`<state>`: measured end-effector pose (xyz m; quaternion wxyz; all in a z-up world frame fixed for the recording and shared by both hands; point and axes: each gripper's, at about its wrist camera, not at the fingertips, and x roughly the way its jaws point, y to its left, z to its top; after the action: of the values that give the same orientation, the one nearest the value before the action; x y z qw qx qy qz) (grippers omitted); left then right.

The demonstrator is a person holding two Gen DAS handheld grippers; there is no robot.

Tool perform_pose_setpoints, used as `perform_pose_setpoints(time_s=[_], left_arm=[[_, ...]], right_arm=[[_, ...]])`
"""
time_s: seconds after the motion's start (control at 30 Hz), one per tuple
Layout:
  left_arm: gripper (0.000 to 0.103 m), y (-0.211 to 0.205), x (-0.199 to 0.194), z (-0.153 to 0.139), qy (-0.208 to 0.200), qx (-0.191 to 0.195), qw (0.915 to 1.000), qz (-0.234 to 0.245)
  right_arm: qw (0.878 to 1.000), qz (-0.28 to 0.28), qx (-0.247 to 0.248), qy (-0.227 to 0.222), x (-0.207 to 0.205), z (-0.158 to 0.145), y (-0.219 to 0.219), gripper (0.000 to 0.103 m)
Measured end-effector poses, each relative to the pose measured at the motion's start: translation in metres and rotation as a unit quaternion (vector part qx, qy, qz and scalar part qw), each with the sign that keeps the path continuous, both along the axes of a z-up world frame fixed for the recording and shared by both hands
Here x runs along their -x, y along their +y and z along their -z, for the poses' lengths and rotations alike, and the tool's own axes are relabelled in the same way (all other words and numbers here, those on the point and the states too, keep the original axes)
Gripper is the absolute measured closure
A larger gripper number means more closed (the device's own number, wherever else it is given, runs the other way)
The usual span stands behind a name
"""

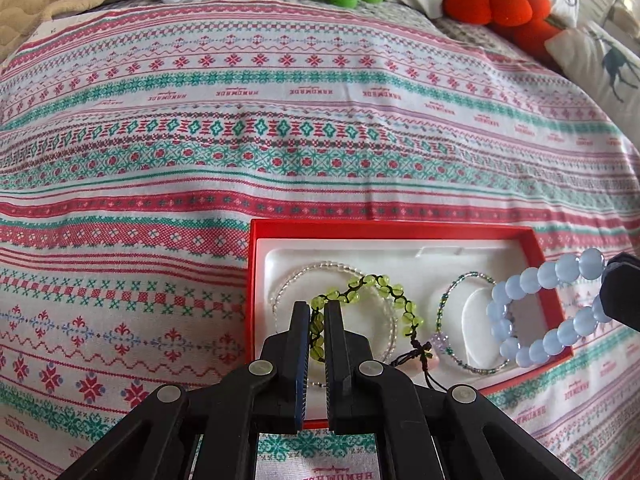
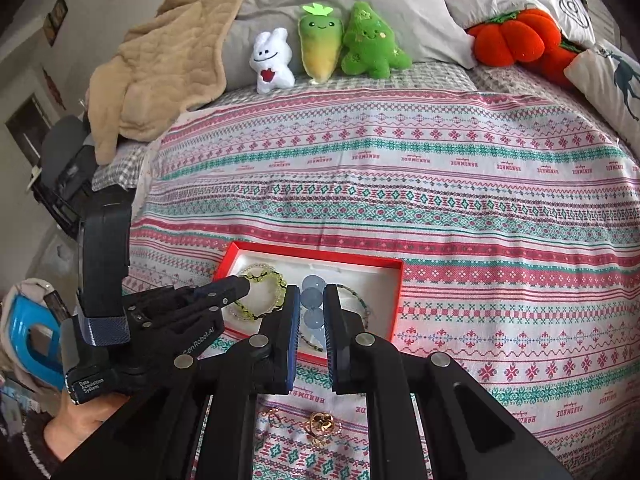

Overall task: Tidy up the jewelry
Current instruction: 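Carry both held bracelets over the red box and lower them inside, then open both tools to release the bracelets into the box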

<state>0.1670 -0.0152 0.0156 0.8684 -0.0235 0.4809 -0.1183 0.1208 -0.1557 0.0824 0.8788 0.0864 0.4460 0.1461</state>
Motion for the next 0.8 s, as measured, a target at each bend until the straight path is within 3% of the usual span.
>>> perform_pose_setpoints(time_s=[0.13,0.3,0.63,0.77,0.8], left_arm=[[0.101,0.000,0.002,0.001,-0.002,-0.012,0.9999,0.003],[0.101,-0.002,0.002,0.002,-0.003,-0.020,0.9998,0.006],[0.100,-0.006,0.000,0.000,-0.011,-0.026,0.9995,0.013],[0.074,-0.006,0.005,-0.007,-0.024,-0.037,0.9989,0.017],[0.068,-0.006,0.007,-0.010,-0.029,-0.039,0.9987,0.017]], right_arm=[[1.000,-0.013,-0.011,0.008,-0.005,0.003,0.011,0.091],[0.999,0.011,0.023,0.026,-0.015,0.022,0.005,0.091],[0.997,0.033,0.044,0.045,-0.032,0.046,-0.012,0.090],[0.997,0.032,0.030,0.056,-0.033,0.044,-0.015,0.089],[0.998,0.030,0.027,0.056,-0.032,0.042,-0.016,0.084]])
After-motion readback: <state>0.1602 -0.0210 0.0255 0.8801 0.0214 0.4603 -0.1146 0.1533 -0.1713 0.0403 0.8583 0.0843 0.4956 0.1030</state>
